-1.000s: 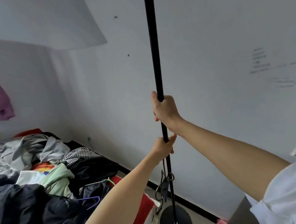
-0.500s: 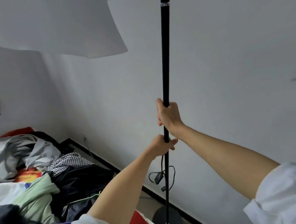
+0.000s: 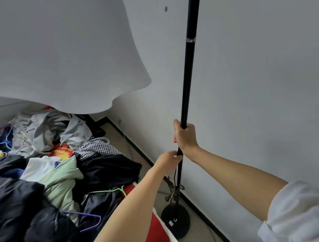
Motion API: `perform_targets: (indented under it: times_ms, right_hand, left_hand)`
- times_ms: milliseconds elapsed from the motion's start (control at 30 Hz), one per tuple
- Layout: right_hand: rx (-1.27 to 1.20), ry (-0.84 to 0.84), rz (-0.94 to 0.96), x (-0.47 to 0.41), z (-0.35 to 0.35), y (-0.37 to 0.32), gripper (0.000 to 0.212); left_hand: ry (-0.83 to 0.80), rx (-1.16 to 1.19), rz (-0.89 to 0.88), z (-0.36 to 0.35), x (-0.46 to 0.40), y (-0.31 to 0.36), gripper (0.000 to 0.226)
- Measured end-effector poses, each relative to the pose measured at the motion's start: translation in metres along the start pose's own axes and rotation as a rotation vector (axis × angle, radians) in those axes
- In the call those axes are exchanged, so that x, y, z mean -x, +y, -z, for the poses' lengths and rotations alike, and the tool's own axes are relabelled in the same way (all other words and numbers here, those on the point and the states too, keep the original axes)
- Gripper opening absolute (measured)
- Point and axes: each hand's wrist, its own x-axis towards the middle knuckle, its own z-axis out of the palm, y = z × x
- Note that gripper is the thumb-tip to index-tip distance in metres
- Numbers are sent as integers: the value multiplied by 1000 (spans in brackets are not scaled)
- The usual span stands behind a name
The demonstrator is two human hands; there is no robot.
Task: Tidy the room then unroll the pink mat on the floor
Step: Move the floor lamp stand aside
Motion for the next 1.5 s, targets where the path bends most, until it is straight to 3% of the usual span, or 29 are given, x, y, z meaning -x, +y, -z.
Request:
perform_targets:
  times_ms: [167,400,533,700,767,1033,1200,1367,1500]
  right_hand:
    - [-7,-67,-47,-25,-22,12,47]
    - [37,-187,-91,-42,-32,13,43]
    - [192,-223,-9,-41,-28,16,43]
    - [316,-219,176,-33,-11,11,16]
    - [359,-241,185,-29,-2,5,17]
    - [609,-238,37,3,18,-6,46]
    - [592,-88,-109,68,23,15,42]
    - [499,84,-332,186,18,86,38]
    - [424,145,-511,289,15,142,34]
  left_hand:
    - [-30,-25,85,8,-6,-30,52]
    - [53,-9,146,21,-1,-64,48]
    - [89,7,72,20,-7,-57,52]
    - [7,70,-18,8,-16,-25,58]
    - [3,71,-10,5,-16,-17,58]
    - [88,-2,-5,26,15,-7,53]
    - [106,-104,-96,29,66,-35,52]
    - [-14,-256,-232,-7,128,-102,49]
    - [-165,-330,-231,-61,176,-149,45]
